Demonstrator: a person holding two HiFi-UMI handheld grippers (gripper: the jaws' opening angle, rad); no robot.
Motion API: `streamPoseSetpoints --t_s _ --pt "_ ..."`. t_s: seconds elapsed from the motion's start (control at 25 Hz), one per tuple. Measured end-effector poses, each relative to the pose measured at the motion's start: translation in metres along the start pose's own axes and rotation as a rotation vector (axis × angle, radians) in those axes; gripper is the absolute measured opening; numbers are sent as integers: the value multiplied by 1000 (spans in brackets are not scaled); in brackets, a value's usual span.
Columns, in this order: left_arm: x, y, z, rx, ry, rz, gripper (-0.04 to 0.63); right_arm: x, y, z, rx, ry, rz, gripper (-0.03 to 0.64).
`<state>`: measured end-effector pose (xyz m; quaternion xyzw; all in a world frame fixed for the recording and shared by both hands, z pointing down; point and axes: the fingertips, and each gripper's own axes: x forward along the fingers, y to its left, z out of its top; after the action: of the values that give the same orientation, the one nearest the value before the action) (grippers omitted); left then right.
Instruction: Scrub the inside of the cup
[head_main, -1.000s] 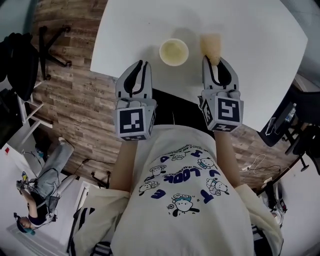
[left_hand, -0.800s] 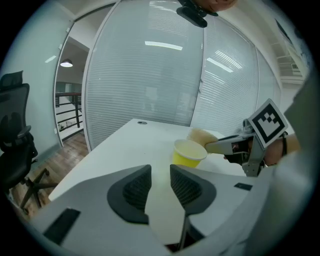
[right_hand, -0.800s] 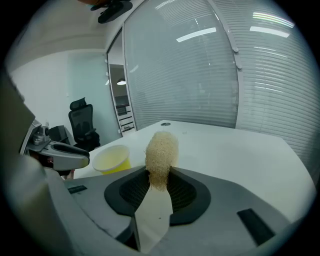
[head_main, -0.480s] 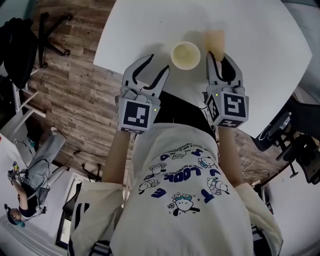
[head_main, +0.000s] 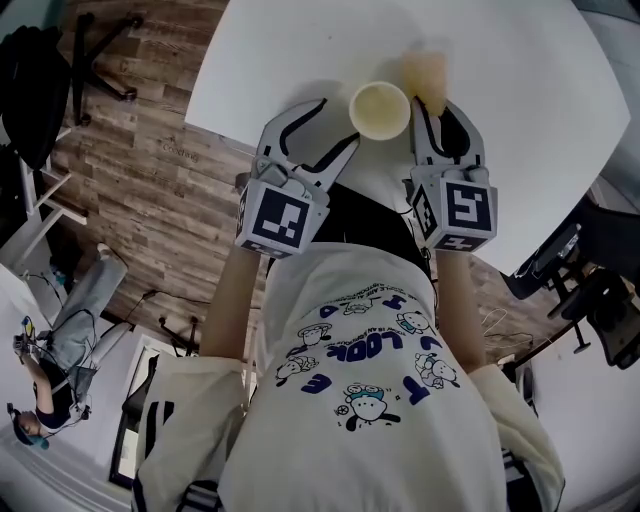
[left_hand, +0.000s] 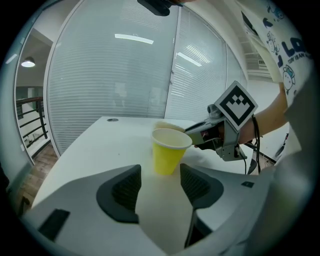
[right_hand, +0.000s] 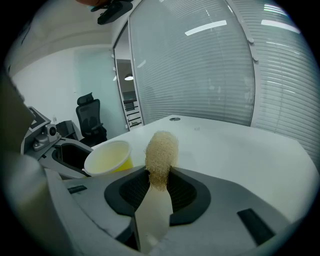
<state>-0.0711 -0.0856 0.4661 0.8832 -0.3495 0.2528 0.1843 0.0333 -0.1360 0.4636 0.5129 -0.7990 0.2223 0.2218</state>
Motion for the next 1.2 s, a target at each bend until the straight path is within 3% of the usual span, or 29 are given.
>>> streamPoseSetpoints --t_s 0.64,0.92,1.2 --pt "26 -7 13 1 -16 -46 277 3 12 -4 -55 -8 22 117" --pt "33 -11 15 49 -9 -70 301 3 20 -4 -96 -12 60 117" --pt "39 -10 18 44 -18 -69 301 5 27 -2 -119 -20 105 117"
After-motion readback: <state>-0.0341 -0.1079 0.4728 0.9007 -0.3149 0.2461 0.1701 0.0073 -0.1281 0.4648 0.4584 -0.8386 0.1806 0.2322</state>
